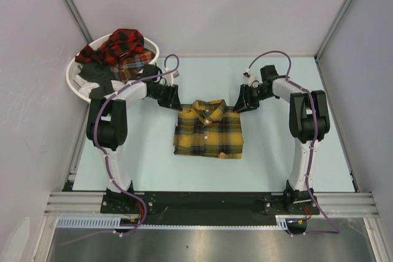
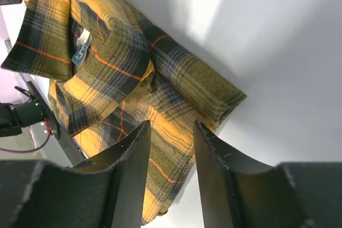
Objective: Fold and stack the long sleeve shirts
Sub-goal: Fold the shirt
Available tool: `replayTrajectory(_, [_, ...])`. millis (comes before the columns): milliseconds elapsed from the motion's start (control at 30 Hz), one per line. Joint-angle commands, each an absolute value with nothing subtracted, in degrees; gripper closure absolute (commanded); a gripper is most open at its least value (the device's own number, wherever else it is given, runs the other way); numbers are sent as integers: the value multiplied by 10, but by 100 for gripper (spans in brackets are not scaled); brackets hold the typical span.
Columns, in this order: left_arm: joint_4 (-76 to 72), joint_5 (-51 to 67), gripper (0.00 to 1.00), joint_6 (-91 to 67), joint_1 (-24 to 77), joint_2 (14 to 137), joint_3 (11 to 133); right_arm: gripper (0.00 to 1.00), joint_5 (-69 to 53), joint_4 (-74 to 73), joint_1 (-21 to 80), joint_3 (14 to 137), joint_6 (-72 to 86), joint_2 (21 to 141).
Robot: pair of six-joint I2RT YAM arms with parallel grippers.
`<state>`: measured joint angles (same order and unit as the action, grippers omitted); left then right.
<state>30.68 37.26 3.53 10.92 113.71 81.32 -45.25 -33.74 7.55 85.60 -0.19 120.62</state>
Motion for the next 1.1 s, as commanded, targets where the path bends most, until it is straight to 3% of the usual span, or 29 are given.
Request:
replayTrajectory(0, [308,388,59,49,112,1144,824,56,-434,-312,78,860,-7,1216])
replayTrajectory(567, [315,392,58,47,113,1150,828,50,-463,-314,81,888,-28,1237])
replayTrajectory(767, [312,401,65,42,113,1140,827,65,-475,-335,76,874,-43,1228])
replayTrajectory(1000, [308,406,81,36,116,1126,822,98,-479,-330,64,882,-31,1220])
replayTrajectory(1067, [308,403,85,38,115,1125,825,100,-481,-330,63,883,-28,1216])
